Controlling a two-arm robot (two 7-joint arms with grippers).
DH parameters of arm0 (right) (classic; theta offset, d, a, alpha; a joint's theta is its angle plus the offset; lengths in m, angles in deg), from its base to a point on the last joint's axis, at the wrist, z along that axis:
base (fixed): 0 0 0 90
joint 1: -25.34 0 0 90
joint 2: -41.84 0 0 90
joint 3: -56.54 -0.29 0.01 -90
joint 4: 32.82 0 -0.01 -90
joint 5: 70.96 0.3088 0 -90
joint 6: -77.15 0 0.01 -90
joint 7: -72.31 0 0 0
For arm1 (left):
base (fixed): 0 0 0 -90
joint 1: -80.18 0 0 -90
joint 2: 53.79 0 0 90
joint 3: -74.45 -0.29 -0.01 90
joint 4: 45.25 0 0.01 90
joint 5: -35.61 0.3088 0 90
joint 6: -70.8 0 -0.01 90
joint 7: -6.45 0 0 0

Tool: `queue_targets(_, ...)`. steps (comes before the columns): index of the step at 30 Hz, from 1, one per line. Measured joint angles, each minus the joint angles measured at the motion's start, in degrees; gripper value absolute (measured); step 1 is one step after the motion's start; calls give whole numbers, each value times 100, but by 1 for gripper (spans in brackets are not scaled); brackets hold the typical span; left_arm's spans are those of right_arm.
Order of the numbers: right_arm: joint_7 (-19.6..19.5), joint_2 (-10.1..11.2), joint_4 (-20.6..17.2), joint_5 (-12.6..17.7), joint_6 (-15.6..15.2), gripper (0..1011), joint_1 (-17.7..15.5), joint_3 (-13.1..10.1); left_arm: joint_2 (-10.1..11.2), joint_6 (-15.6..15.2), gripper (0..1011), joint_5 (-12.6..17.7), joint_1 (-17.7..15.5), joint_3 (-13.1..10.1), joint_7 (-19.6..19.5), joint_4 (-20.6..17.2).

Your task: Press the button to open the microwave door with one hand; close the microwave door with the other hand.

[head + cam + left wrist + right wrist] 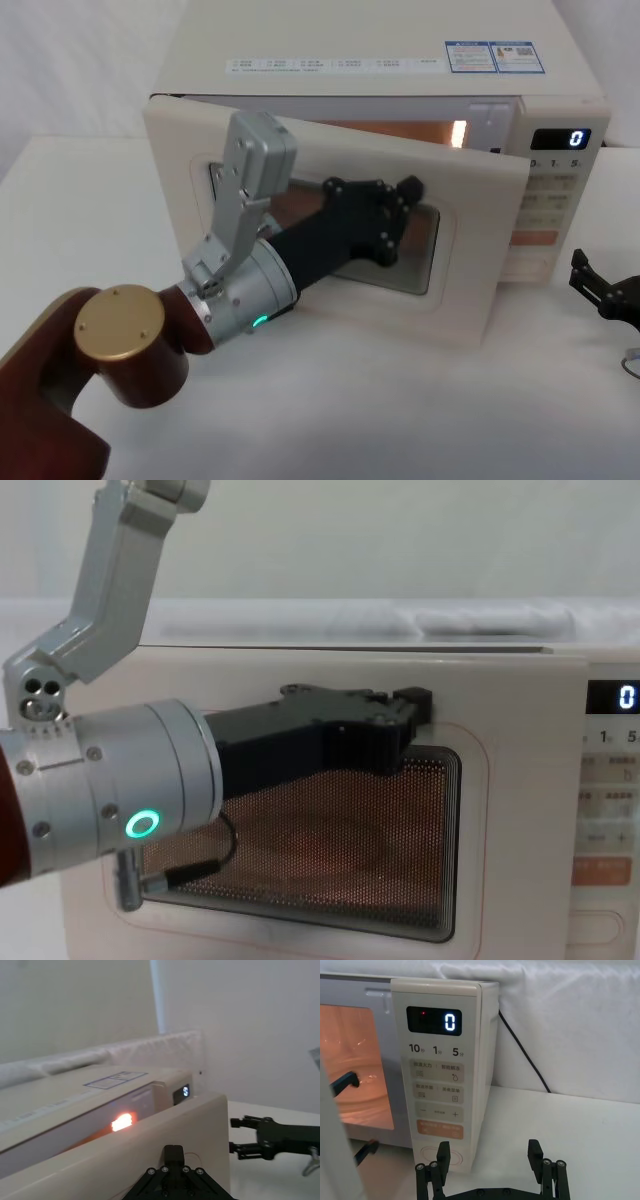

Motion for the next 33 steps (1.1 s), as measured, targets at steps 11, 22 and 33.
queue_targets(11,0,0,0,0,0,1002,0,0,-267,-39,0,193,-149,200,436,167)
queue_targets(22,0,0,0,0,0,1002,0,0,-396,-171,0,243,-345,131,339,363)
queue_targets(33,0,0,0,0,0,1002,0,0,-598,-279,0,304,-692,-3,250,750)
